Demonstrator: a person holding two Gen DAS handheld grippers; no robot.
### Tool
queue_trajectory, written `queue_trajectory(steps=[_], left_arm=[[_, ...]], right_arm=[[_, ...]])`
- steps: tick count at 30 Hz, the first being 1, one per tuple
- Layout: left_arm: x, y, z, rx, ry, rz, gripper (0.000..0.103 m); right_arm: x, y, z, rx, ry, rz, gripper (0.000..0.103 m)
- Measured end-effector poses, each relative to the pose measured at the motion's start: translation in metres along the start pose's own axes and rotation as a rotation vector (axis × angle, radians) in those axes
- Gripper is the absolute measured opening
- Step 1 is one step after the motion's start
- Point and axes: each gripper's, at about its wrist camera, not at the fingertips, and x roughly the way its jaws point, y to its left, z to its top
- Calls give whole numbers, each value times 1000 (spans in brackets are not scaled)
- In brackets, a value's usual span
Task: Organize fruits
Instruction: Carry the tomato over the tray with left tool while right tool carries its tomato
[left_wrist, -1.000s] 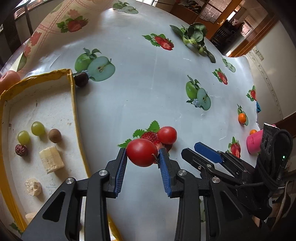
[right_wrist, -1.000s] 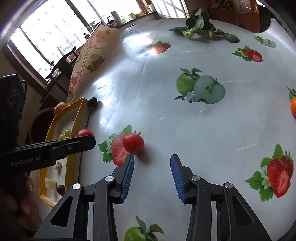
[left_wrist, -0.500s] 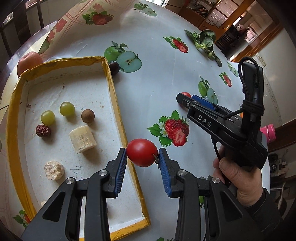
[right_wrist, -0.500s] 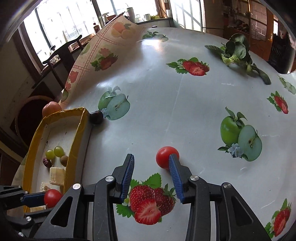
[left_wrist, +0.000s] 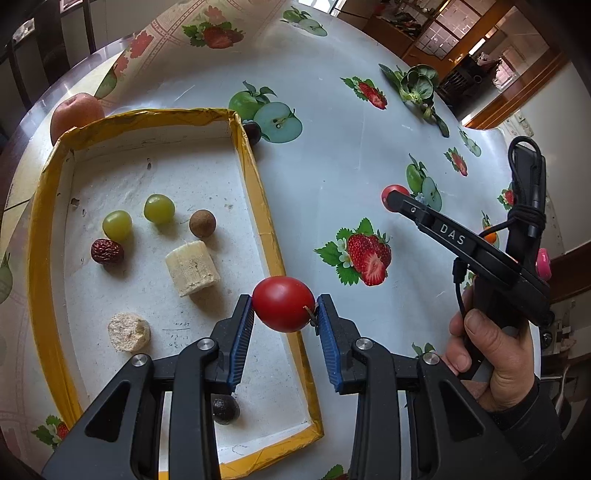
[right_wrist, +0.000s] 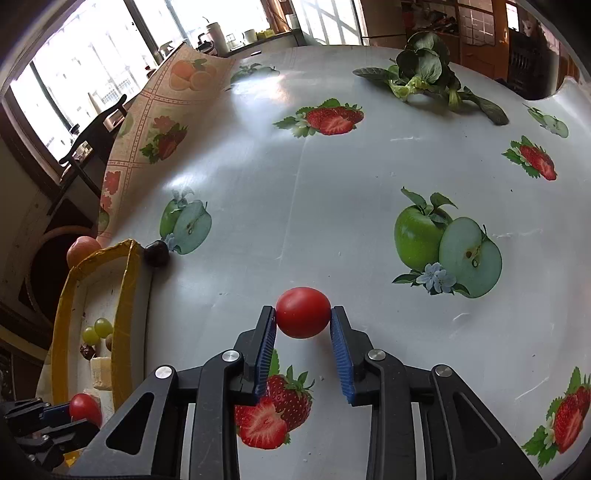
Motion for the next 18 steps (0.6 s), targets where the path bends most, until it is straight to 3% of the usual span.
queue_trajectory(steps=[18], left_arm=[[-31, 30, -24, -30, -37, 49, 33]], right_arm=[[-74, 89, -43, -85, -23, 157, 31]])
